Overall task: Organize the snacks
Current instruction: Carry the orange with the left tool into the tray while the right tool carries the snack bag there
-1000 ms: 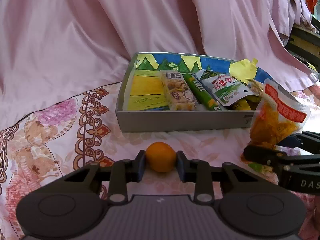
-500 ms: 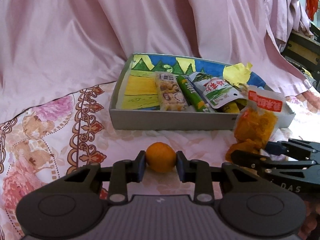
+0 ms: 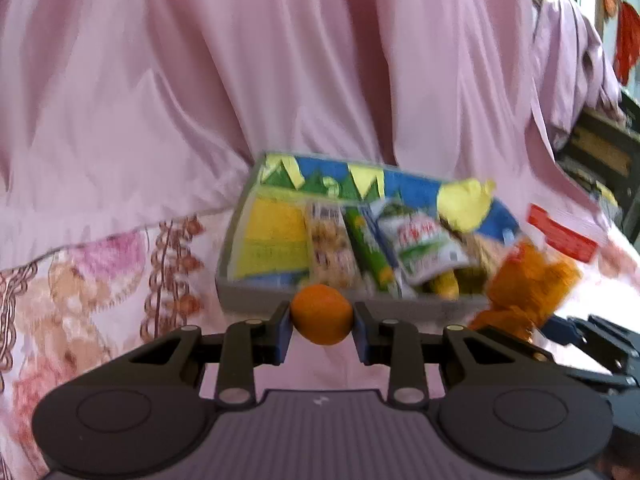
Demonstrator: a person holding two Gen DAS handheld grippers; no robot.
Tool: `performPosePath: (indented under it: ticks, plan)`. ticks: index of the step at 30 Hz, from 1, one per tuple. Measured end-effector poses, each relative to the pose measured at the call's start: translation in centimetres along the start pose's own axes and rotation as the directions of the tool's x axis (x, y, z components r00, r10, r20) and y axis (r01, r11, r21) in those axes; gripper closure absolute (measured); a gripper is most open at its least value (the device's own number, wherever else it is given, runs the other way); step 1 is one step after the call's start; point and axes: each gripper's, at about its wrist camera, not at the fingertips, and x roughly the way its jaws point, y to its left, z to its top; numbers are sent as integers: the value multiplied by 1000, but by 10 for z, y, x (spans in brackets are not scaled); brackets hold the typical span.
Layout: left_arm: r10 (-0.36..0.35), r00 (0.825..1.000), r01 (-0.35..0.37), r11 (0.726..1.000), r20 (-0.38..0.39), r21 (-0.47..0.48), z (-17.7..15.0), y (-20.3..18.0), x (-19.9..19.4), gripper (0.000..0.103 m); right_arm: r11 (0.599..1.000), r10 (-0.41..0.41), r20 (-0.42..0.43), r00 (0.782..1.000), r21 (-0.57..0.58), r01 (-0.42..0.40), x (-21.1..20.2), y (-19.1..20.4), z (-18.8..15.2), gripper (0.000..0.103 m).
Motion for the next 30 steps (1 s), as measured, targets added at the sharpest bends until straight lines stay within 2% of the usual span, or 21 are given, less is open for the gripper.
performPosePath:
  ticks: [7, 14, 30]
  plan:
    - [13, 998, -11, 999, 60, -32, 34, 2, 22, 68, 1000, -16, 33, 999, -7, 16, 11, -4, 34, 49]
    - [38, 998, -35, 997, 42, -72, 43, 13, 47, 68, 999, -38, -56, 998, -24, 36, 55, -7, 60, 49]
    - [61, 998, -61, 995, -8, -84, 38, 23, 73, 68, 995, -78, -142, 987, -77, 68, 95, 1, 64, 48]
